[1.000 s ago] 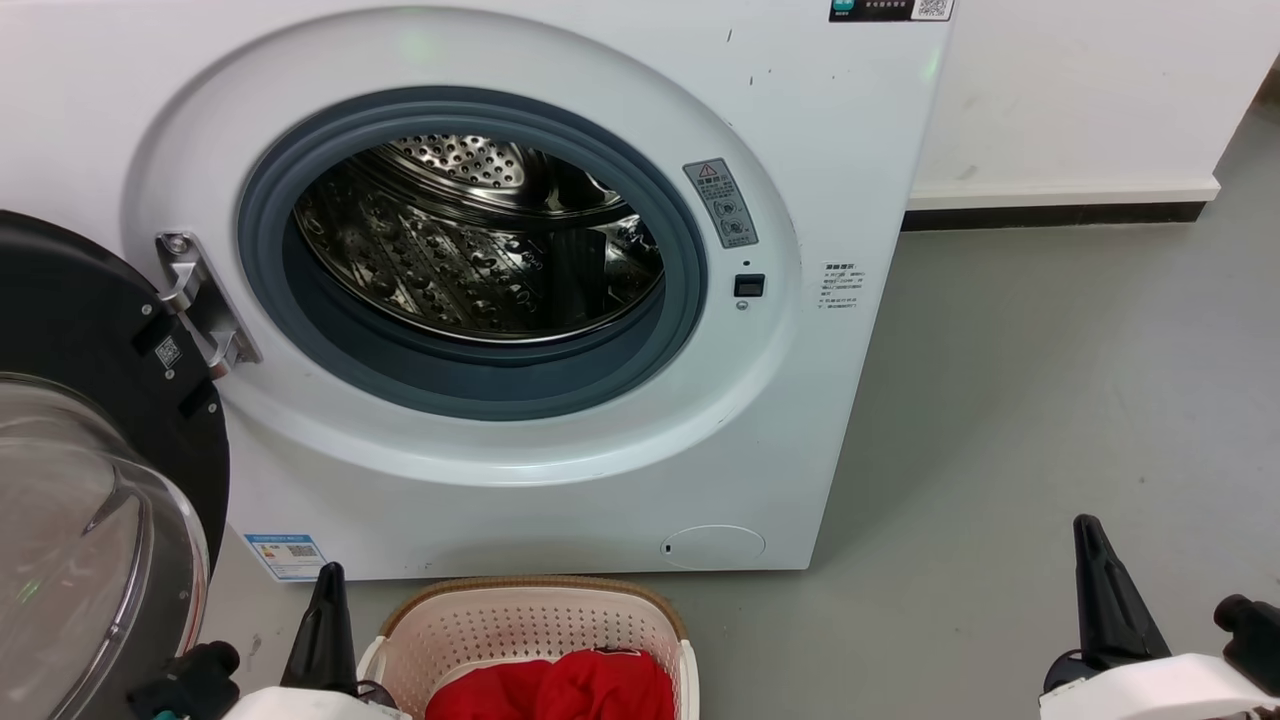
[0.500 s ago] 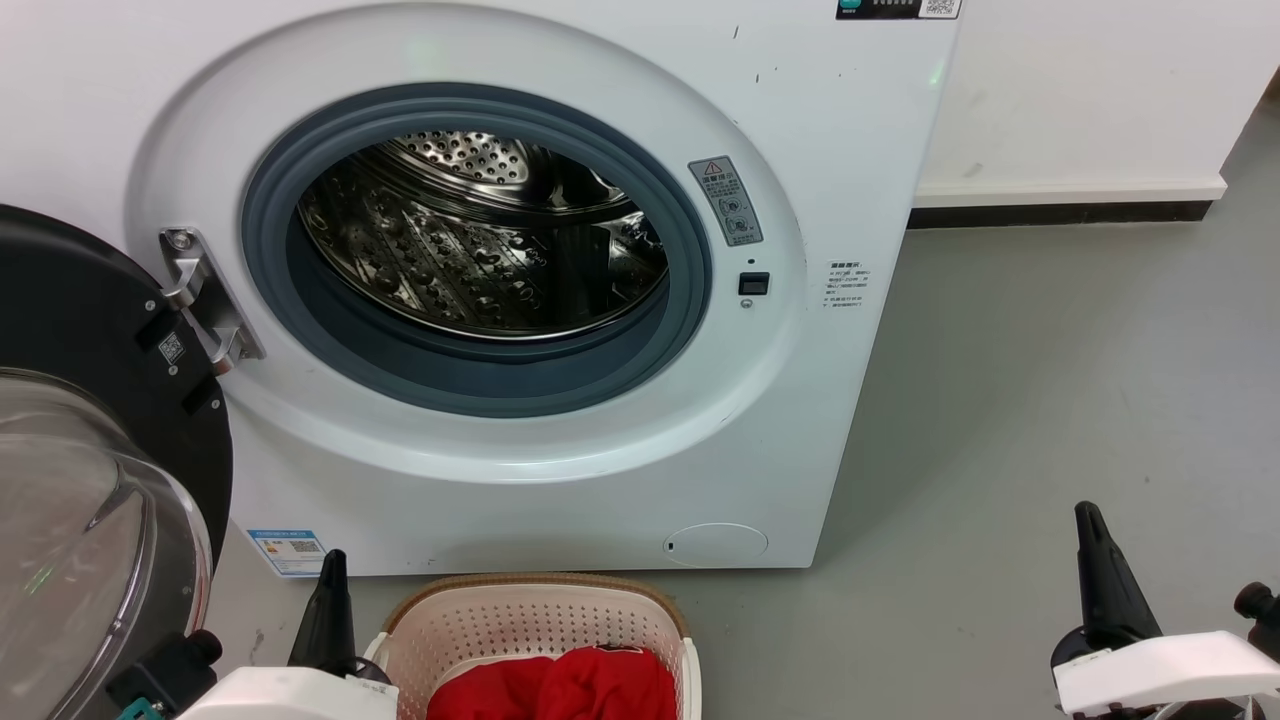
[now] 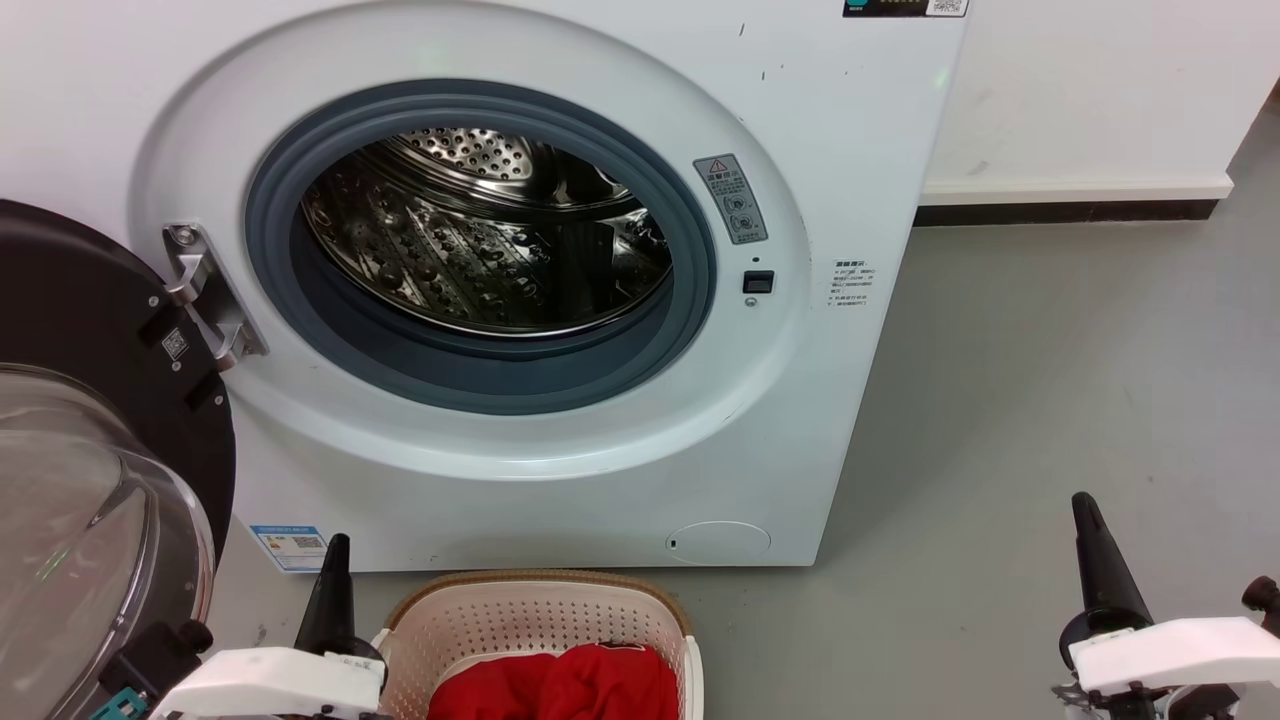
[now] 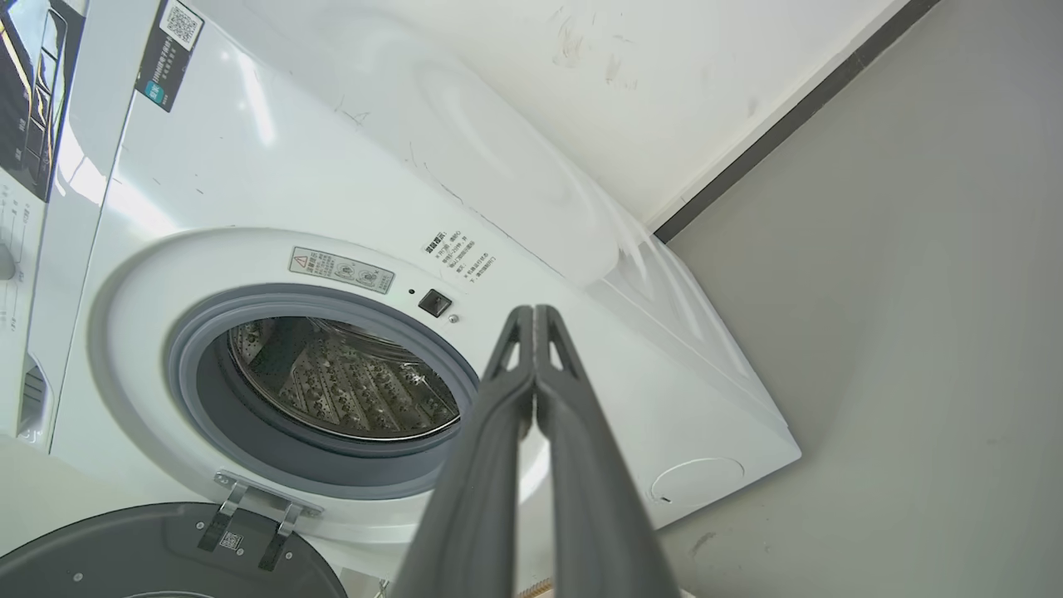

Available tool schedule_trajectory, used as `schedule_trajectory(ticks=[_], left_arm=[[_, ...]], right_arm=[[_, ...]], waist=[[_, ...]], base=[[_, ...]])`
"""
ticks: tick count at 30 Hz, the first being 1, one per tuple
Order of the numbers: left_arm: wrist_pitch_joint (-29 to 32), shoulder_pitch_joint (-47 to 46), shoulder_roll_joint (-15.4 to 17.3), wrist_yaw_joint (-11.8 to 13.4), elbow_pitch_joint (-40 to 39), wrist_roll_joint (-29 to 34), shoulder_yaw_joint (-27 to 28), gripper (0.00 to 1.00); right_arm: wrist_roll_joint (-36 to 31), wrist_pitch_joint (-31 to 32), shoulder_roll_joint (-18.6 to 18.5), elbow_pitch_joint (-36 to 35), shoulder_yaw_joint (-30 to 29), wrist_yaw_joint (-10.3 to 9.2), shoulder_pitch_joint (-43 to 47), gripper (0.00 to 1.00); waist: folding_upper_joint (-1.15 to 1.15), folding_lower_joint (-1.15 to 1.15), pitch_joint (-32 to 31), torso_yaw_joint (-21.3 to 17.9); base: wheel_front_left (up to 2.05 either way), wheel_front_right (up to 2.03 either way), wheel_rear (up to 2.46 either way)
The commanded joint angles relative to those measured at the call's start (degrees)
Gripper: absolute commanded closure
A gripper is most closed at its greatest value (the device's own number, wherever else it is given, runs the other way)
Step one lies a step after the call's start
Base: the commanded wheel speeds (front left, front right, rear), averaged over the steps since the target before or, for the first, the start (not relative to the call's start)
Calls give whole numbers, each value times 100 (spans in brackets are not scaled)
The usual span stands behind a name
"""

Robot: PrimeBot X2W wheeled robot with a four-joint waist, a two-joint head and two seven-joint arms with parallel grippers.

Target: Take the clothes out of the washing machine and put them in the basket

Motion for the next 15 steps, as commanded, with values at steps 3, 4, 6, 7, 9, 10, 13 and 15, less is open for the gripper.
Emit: schedule_trajectory(ticks=[3,4,6,7,9,10,13,15], left_arm=[[75,-166,7,-44,-5,-326,38,100],[94,-180,7,-49,2,-395,41,100],[124,-207,7,-56,18,-529,48,100],[146,-217,7,-56,24,-592,51,100],[172,-231,7,-63,42,-724,57,100],[192,-240,7,-67,50,-791,60,100],[237,-280,7,-83,73,-975,67,100],[267,-303,7,-93,89,-1100,71,100]], right_arm=[[356,73,-41,-4,-11,-1,-190,100],[429,92,-42,6,-12,-1,-200,100],[580,127,-42,27,-15,-1,-226,100],[651,140,-42,37,-17,-1,-240,100],[790,176,-42,55,-20,-1,-261,100],[863,186,-42,65,-22,-1,-270,100],[1067,237,-42,95,-28,-1,-282,100],[1201,270,-42,112,-32,-1,-302,100]], waist=[[0,0,6,7],[0,0,7,10],[0,0,11,14],[0,0,12,16],[0,0,16,20],[0,0,17,22],[0,0,22,28],[0,0,26,33]], base=[[0,0,0],[0,0,0],[0,0,0],[0,0,0],[0,0,0],[0,0,0],[0,0,0],[0,0,0]])
